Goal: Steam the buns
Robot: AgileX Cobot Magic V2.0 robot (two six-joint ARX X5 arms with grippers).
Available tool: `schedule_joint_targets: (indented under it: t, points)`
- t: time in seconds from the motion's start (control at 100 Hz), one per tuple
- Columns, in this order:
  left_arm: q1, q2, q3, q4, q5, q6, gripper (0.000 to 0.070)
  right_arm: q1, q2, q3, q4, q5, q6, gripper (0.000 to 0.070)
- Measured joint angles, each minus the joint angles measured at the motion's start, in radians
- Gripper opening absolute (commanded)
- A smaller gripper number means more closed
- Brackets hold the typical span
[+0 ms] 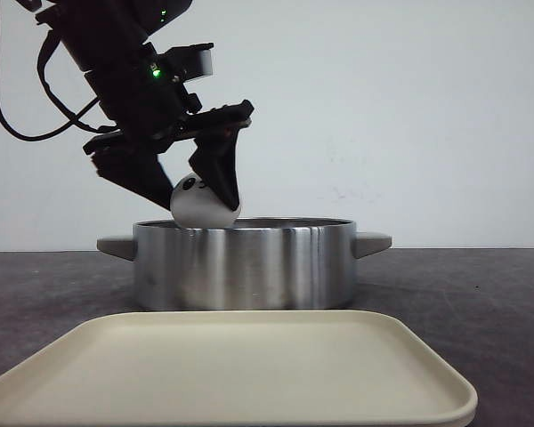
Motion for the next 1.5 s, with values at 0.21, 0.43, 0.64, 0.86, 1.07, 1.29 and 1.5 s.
schedule_joint_targets:
  t: [0.21,0.43,0.64,0.86,1.07,1.29,1.5]
  points:
    - [0.000,-0.001,0.077,-0.142,0.000,0.000,0.0500,0.000,0.000,0.000,-0.013,0.008,-0.013,0.0014]
    - [0.003,-0.146,0.101,-0.177,0.000,-0.010,0.0067,-0.001,0.000,-0.017,-0.025,0.052,-0.066,0.0014]
    - [0.007,-0.369,0.096,-0.220,-0.002,-0.011,0.0009,0.000,0.000,-0.102,0.005,0.052,-0.094,0.0014]
    - [0.027,-0.620,-0.041,-0.230,-0.026,-0.056,0.0009,0.027,-0.002,-0.269,0.238,0.044,-0.100,0.0014]
    - [0.060,-0.817,-0.117,-0.276,-0.076,-0.089,0.0011,0.088,-0.023,-0.443,0.513,0.030,-0.099,0.0014]
    - [0.072,-0.906,-0.117,-0.304,-0.100,-0.091,0.0016,0.123,-0.025,-0.443,0.515,0.027,-0.092,0.0014]
    - [0.072,-0.965,-0.117,-0.304,-0.100,-0.091,0.0016,0.124,-0.025,-0.443,0.523,0.027,-0.089,0.0014]
